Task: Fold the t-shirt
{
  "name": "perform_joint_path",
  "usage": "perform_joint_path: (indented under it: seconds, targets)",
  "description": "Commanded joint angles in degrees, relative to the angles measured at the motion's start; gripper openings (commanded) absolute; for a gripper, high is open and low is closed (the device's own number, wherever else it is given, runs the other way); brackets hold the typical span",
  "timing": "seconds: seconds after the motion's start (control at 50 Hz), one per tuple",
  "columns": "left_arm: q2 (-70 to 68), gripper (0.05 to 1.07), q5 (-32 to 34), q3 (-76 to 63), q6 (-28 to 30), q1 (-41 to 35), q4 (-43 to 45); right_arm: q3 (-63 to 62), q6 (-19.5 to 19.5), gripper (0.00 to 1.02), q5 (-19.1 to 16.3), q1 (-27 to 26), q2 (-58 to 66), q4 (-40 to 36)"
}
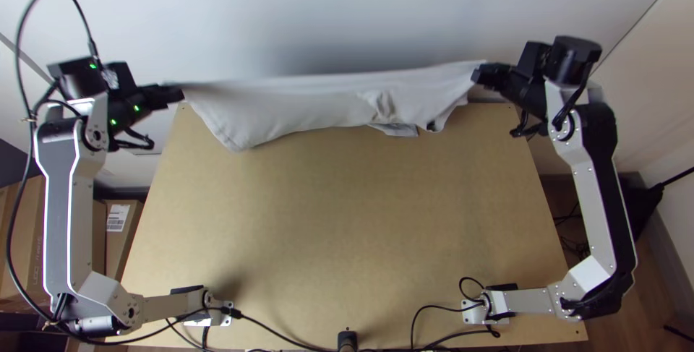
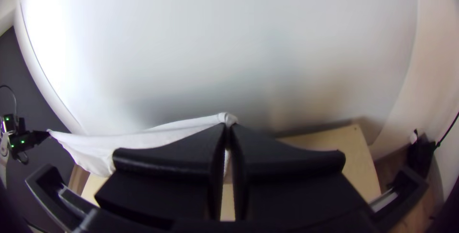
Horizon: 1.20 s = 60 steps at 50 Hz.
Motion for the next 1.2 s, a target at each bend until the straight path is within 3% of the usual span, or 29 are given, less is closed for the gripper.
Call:
perform_joint_path:
  seconds: [0.0,0.16,0.32,0.46,0.68,0.9,1.18]
  targets:
    - [1.4,0.08,-3.26,9.94,-2.12,1.96,2.29,9.42,-1.65,0.02,4.13,0.07,1.84,2.02]
    - [1.22,0.08,-6.25,16.97,-1.86,2.66,4.75,17.33,-2.44,0.02,4.65,2.44,0.53,3.43]
    - [-4.05,0.08,-7.74,18.9,-1.42,3.63,6.86,15.66,-8.24,0.02,4.92,7.8,-8.79,7.38]
    - [-13.02,0.08,-7.74,17.58,-1.42,4.68,6.95,15.66,-9.29,0.02,8.26,11.58,-16.53,7.47]
    - [-28.84,0.08,-7.92,14.51,-1.33,4.95,7.3,14.78,-8.94,0.02,9.49,11.41,-29.09,5.45]
    - [-36.57,0.08,-9.59,9.76,-1.51,4.68,6.95,14.08,-8.15,0.02,9.31,8.07,-36.3,1.32]
    - [-39.3,0.08,-10.46,-10.63,-8.45,3.36,7.74,-8.95,-7.45,0.02,9.31,8.07,-42.01,8.35]
